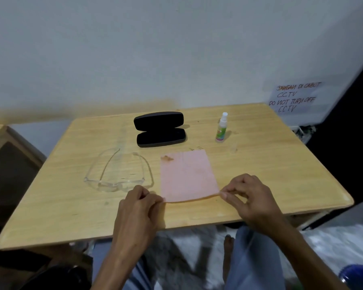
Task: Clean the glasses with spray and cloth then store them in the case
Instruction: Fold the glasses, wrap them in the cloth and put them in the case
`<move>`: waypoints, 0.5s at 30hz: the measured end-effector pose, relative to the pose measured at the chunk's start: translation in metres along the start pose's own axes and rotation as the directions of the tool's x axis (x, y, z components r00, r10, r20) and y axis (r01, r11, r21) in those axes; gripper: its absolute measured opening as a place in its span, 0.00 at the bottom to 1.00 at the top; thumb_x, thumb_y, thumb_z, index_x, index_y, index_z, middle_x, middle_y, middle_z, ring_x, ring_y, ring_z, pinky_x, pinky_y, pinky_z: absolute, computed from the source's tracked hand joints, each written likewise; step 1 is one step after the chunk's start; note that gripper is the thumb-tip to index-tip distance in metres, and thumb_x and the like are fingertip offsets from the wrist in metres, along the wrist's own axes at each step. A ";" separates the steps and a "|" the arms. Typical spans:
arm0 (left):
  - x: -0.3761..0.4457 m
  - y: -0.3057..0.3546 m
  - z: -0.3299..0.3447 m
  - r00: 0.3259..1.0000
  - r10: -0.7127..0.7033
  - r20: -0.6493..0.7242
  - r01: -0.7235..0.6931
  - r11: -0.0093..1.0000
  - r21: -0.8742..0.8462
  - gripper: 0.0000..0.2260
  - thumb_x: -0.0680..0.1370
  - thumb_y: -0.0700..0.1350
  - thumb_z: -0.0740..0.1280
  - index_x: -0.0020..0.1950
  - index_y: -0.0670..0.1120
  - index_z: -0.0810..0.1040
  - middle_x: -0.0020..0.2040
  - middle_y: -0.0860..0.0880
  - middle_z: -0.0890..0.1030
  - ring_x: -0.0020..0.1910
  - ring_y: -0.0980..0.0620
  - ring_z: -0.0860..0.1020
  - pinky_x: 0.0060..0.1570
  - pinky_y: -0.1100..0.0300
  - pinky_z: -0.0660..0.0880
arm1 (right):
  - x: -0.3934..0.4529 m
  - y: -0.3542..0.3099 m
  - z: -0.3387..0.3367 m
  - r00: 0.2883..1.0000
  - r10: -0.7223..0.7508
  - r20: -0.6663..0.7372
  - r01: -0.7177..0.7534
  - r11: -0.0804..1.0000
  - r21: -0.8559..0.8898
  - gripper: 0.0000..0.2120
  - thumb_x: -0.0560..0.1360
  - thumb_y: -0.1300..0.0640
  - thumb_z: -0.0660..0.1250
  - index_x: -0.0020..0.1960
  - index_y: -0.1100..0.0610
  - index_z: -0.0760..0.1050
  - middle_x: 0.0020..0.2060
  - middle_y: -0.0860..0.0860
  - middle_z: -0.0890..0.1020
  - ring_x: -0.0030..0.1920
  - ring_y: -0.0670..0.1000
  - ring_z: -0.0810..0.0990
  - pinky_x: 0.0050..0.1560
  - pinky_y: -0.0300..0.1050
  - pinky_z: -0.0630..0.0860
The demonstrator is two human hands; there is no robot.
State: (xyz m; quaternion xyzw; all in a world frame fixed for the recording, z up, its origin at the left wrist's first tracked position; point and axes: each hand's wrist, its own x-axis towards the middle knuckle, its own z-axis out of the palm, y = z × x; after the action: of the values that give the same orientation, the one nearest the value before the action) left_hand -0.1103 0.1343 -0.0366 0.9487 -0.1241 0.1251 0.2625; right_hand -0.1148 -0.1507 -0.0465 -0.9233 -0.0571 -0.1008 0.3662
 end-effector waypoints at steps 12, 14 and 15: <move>-0.008 0.001 -0.009 1.000 0.019 0.001 -0.019 0.999 -0.050 0.09 0.76 0.51 0.68 0.51 0.51 0.85 0.40 0.56 0.71 0.36 0.54 0.74 0.35 0.51 0.75 | -0.007 -0.008 -0.004 0.999 0.040 -0.002 -0.040 0.999 0.012 0.05 0.71 0.46 0.72 0.44 0.46 0.84 0.44 0.38 0.79 0.51 0.43 0.76 0.51 0.52 0.78; -0.008 0.004 -0.016 0.999 0.009 -0.045 -0.012 0.997 -0.072 0.10 0.75 0.53 0.68 0.50 0.50 0.85 0.40 0.55 0.72 0.34 0.56 0.73 0.34 0.55 0.73 | -0.004 -0.013 -0.002 0.998 0.037 -0.044 -0.036 0.999 0.009 0.01 0.73 0.52 0.74 0.44 0.48 0.84 0.44 0.41 0.79 0.50 0.47 0.77 0.50 0.52 0.78; -0.007 0.005 -0.021 0.997 -0.009 -0.081 0.002 0.996 -0.089 0.10 0.75 0.52 0.69 0.50 0.50 0.85 0.40 0.54 0.73 0.33 0.58 0.73 0.34 0.58 0.72 | -0.001 -0.017 0.000 0.997 0.030 -0.066 -0.029 0.999 0.012 0.01 0.73 0.54 0.75 0.45 0.49 0.84 0.44 0.42 0.80 0.50 0.48 0.77 0.49 0.51 0.79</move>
State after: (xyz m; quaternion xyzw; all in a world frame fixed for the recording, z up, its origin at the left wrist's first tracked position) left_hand -0.1220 0.1426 -0.0193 0.9307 -0.1162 0.1571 0.3093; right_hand -0.1193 -0.1385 -0.0354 -0.9182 -0.0316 -0.1256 0.3744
